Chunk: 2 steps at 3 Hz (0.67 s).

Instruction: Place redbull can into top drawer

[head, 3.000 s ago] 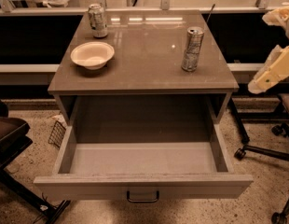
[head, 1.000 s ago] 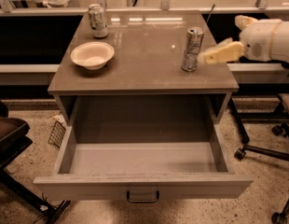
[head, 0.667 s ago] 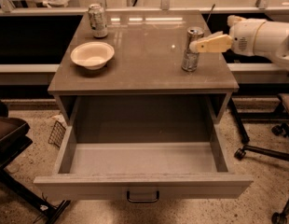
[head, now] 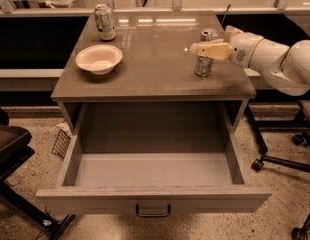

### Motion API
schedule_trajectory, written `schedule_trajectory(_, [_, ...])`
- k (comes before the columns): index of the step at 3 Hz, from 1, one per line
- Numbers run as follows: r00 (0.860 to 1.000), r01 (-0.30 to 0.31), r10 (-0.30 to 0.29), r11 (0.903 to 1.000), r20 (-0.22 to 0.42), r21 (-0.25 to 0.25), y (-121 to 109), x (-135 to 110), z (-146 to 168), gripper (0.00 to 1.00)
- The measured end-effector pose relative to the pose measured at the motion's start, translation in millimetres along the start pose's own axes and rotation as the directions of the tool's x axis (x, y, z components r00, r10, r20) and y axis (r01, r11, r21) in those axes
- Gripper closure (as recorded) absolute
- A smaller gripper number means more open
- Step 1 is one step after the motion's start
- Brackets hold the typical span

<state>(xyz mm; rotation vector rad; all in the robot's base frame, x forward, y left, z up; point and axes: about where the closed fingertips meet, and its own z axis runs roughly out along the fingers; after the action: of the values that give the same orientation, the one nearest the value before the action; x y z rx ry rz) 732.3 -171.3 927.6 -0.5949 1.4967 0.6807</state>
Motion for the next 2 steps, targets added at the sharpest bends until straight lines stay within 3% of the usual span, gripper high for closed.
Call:
schedule_trajectory(1, [0.999, -0.017, 0.019, 0.999, 0.042, -0.041, 9.7, 7.3, 13.1, 0.0])
schedule_trajectory(2, [0.998, 0.0, 0.004, 0.9981, 0.061, -0.061, 16.5, 11.0, 16.2, 0.18])
